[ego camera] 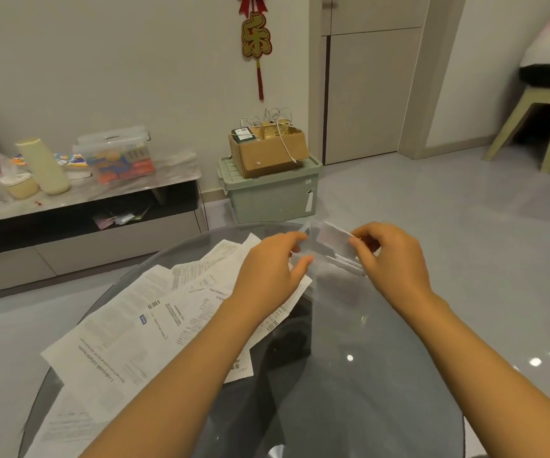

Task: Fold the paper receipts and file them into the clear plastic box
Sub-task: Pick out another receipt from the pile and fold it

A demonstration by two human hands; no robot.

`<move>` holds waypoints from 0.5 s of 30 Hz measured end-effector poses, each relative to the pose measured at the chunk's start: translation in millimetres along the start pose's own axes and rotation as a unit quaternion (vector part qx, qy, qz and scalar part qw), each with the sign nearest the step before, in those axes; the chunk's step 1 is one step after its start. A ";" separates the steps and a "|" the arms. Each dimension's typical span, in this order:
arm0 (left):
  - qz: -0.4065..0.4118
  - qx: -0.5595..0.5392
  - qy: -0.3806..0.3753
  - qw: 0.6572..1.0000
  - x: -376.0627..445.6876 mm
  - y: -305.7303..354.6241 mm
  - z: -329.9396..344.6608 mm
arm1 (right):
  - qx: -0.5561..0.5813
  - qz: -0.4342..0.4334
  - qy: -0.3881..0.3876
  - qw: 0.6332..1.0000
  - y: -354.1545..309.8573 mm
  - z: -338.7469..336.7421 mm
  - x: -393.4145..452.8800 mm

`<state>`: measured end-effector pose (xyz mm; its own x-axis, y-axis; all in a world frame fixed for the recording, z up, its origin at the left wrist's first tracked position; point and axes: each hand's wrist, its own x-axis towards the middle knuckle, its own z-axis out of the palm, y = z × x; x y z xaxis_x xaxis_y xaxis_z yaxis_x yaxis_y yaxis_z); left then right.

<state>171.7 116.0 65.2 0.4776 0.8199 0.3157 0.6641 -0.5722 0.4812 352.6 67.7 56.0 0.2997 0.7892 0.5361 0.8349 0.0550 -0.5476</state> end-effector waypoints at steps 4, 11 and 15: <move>0.063 0.065 -0.049 0.995 25.9 6.6 21.2 | -0.059 0.038 0.040 0.997 23.1 5.3 12.4; 0.118 0.083 -0.124 0.982 58.0 21.2 59.6 | -0.093 0.048 0.014 0.994 39.2 17.3 22.7; 0.123 0.112 -0.141 0.976 64.2 20.6 71.5 | -0.097 0.043 0.016 0.994 41.9 20.5 24.3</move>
<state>257.1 155.4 37.0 0.7568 0.6369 0.1468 0.6032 -0.7671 0.2182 385.4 101.7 33.0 0.3853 0.7662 0.5143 0.8782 -0.1333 -0.4593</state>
